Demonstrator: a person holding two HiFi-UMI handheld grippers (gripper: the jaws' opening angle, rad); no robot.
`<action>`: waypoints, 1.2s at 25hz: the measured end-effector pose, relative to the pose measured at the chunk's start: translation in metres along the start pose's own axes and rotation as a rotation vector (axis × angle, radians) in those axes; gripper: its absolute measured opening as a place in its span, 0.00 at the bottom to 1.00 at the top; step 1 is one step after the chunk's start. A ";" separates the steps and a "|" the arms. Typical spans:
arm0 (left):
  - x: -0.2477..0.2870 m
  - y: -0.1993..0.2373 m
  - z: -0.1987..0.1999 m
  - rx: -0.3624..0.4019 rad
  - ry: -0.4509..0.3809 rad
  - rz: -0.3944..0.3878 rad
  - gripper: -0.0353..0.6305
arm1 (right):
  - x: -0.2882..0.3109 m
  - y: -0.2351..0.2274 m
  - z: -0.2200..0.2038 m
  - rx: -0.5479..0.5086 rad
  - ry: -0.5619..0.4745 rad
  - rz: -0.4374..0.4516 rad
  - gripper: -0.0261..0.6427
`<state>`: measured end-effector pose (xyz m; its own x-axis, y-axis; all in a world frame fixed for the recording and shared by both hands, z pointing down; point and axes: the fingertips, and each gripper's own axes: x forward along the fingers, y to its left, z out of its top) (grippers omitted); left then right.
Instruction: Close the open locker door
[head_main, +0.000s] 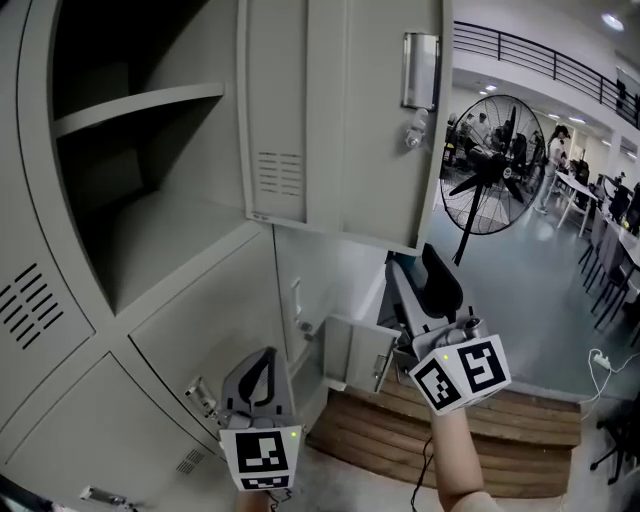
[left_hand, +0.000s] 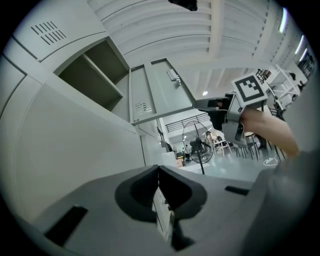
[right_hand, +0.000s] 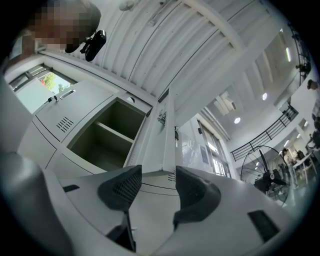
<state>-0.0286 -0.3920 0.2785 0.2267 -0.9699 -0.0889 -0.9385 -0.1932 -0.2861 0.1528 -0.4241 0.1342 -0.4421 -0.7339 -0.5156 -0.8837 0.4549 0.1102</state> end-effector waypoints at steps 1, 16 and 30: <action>0.001 0.000 0.000 -0.004 0.005 0.005 0.06 | 0.003 0.000 0.002 0.005 -0.004 0.011 0.35; -0.035 -0.002 -0.003 -0.057 0.055 0.115 0.06 | -0.011 0.030 0.025 0.004 -0.051 0.098 0.26; -0.129 0.023 -0.007 -0.013 0.128 0.327 0.06 | -0.026 0.112 0.047 -0.037 -0.120 0.212 0.22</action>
<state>-0.0813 -0.2719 0.2899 -0.1200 -0.9913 -0.0536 -0.9596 0.1296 -0.2498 0.0732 -0.3304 0.1203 -0.5991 -0.5575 -0.5746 -0.7788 0.5722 0.2569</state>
